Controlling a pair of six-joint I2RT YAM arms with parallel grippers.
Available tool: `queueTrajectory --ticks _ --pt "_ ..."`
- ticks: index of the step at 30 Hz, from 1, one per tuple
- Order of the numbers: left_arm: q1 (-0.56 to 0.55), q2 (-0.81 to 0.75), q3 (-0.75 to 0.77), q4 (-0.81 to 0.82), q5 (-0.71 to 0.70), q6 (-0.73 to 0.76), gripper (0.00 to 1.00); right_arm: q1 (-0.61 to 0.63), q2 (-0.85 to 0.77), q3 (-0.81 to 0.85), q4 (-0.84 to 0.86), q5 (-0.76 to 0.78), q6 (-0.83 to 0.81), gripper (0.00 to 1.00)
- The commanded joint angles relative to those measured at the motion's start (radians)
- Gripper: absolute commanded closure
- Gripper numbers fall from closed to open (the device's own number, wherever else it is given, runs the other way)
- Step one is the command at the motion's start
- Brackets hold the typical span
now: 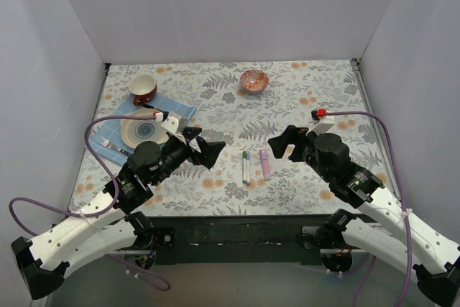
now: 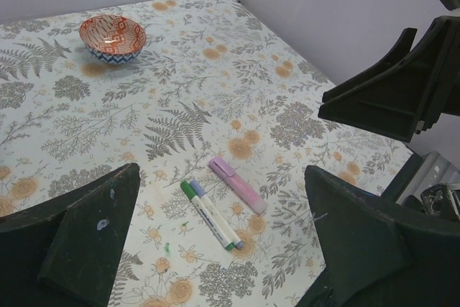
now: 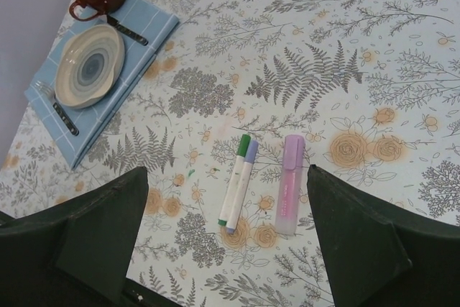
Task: Insert the pens into the pen caps
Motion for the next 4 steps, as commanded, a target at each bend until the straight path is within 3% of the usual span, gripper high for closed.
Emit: queueTrajectory --ticks 1,4 --pt "-0.003 -0.011 0.000 0.005 0.005 0.022 0.02 -0.001 -0.001 -0.013 0.053 0.015 0.009 0.04" --pt "-0.003 -0.011 -0.003 0.008 0.005 0.024 0.02 0.001 -0.003 -0.014 0.052 0.010 0.011 0.02"
